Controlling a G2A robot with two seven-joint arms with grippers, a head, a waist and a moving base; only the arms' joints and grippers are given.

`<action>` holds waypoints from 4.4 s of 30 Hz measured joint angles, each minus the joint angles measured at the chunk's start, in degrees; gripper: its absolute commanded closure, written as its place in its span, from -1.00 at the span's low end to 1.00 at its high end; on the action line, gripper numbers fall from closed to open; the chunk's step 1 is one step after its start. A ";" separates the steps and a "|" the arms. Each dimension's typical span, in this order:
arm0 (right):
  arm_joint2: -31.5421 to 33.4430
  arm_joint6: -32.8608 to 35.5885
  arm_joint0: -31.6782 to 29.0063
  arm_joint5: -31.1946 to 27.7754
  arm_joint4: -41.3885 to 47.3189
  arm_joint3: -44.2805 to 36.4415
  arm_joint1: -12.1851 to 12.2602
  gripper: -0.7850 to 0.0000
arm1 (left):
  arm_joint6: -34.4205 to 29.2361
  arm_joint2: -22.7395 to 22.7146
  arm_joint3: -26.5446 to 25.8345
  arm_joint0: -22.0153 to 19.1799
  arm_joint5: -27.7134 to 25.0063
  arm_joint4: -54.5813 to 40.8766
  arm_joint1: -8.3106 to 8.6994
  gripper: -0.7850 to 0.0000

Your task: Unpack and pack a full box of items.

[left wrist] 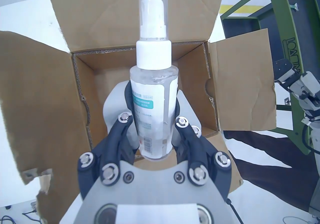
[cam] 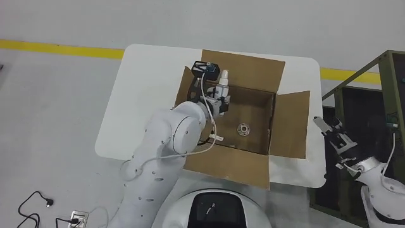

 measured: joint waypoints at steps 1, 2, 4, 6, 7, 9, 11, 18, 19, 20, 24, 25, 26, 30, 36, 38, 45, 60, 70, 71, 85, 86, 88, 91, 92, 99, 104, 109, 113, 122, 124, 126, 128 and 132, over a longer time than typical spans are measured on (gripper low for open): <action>-0.46 0.46 0.02 -0.02 -0.02 -0.17 0.00 -1.00 | 0.10 0.39 -0.19 0.03 0.18 0.80 0.02 1.00; -0.92 0.73 0.07 0.07 -0.04 -0.29 0.00 -1.00 | 0.18 0.72 -0.33 0.07 0.40 1.39 0.02 1.00; -2.24 1.45 0.23 0.43 -0.41 -0.36 -0.03 -0.81 | 0.26 1.37 -0.68 0.15 0.95 2.46 0.02 1.00; -3.67 2.07 0.53 1.25 -1.44 -0.10 -0.06 -0.44 | 0.31 1.66 -1.16 0.20 1.41 3.07 0.02 1.00; -4.28 2.27 0.69 1.67 -1.61 -0.01 -0.08 -0.22 | 0.39 1.65 -1.42 0.24 1.64 3.39 0.03 1.00; -5.38 2.79 0.98 2.30 -1.74 0.02 -0.11 0.33 | 0.57 1.44 -2.17 0.35 2.14 3.93 0.07 1.00; -6.29 3.35 1.21 2.67 -1.57 -0.10 -0.12 0.85 | 0.86 1.04 -3.37 0.60 2.69 4.49 0.13 1.00; -7.14 4.37 1.26 4.23 -2.75 -0.50 -0.03 1.00 | 0.65 0.11 -6.14 1.40 3.86 8.14 0.40 1.00; -7.13 4.42 1.29 4.48 -2.63 -0.47 -0.01 1.00 | 0.30 -0.19 -6.58 1.54 4.11 8.89 0.45 1.00; -7.07 4.44 1.33 4.64 -2.40 -0.41 0.00 1.00 | 0.07 -0.46 -6.90 1.66 4.26 9.36 0.49 1.00; -6.51 4.54 1.59 4.98 -1.56 -0.13 0.08 1.00 | -0.83 -1.50 -7.94 2.14 4.42 11.01 0.67 1.00; -6.32 4.65 1.71 5.03 -1.12 -0.01 0.10 1.00 | -1.12 -1.68 -8.20 2.21 4.45 11.64 0.71 1.00; -6.15 4.78 1.82 5.03 -0.80 0.09 0.13 1.00 | -1.34 -1.86 -8.43 2.24 4.42 12.20 0.74 1.00; -5.17 5.52 2.54 4.52 -0.44 0.80 0.34 1.00 | -2.47 -3.28 -9.90 2.41 4.95 14.46 0.90 1.00; -3.85 6.95 4.10 4.02 0.04 2.60 0.68 1.00 | -5.23 -4.85 -11.50 2.47 5.81 17.36 1.01 1.00; -3.49 7.79 4.63 3.55 0.48 3.25 0.81 1.00 | -6.41 -5.39 -11.59 2.36 5.73 18.20 1.05 1.00; -1.82 9.49 6.13 2.26 0.07 5.99 1.33 1.00 | -10.07 -8.30 -11.16 3.10 6.48 21.29 1.22 1.00; -1.01 9.85 6.76 0.85 0.81 8.57 1.87 1.00 | -14.91 -7.12 0.93 5.82 7.91 30.84 1.02 1.00; -0.89 10.94 7.20 1.17 1.84 10.24 2.22 1.00 | -15.92 -8.24 5.34 7.91 4.13 25.64 0.79 1.00; -0.88 10.95 7.21 1.24 1.84 10.35 2.23 1.00 | -15.80 -8.33 5.89 8.11 4.02 25.61 0.80 1.00; -0.87 10.92 7.20 1.31 1.86 10.38 2.23 1.00 | -15.81 -8.57 7.21 8.54 4.72 23.98 0.68 1.00; -0.87 10.92 7.20 1.31 1.86 10.38 2.23 1.00 | -15.62 -8.50 7.37 8.68 4.60 24.04 0.69 1.00; -0.88 10.92 7.20 1.31 1.86 10.38 2.23 1.00 | -13.41 -7.73 8.36 9.54 3.64 24.16 0.69 1.00; -0.88 10.92 7.20 1.31 1.86 10.38 2.23 1.00 | -11.84 -6.92 9.30 10.24 2.70 24.51 0.67 1.00; -0.88 10.92 7.20 1.31 1.86 10.38 2.23 1.00 | -11.82 -6.90 9.37 10.46 2.62 24.80 0.69 1.00; -0.87 10.92 7.20 1.31 1.86 10.38 2.23 1.00 | -11.04 -7.85 9.92 13.51 0.79 25.12 1.01 1.00; -0.87 10.92 7.20 1.31 1.86 10.38 2.23 1.00 | -10.08 -7.69 11.36 15.76 0.70 25.08 1.08 1.00; -0.87 10.92 7.20 1.31 1.86 10.38 2.23 1.00 | -6.21 -6.34 13.15 16.77 1.45 26.65 1.02 1.00; -0.87 10.92 7.20 1.31 1.86 10.38 2.23 1.00 | -2.47 -5.57 16.20 16.54 3.33 27.70 0.86 1.00; -0.87 10.92 7.20 1.31 1.86 10.38 2.23 1.00 | 0.22 -3.83 21.66 15.39 5.27 29.67 0.42 1.00; -0.87 10.92 7.20 1.31 1.86 10.38 2.23 1.00 | 0.45 -3.87 22.29 15.24 5.55 29.86 0.37 1.00; -0.87 10.92 7.20 1.31 1.86 10.38 2.23 1.00 | 0.52 -3.95 22.68 15.09 5.77 29.90 0.32 1.00; -0.87 10.92 7.20 1.31 1.86 10.38 2.23 1.00 | 0.59 -3.96 22.90 14.96 5.82 29.91 0.26 1.00; -0.87 10.92 7.20 1.31 1.86 10.38 2.23 1.00 | 0.70 -3.82 23.34 14.84 5.61 30.13 0.17 1.00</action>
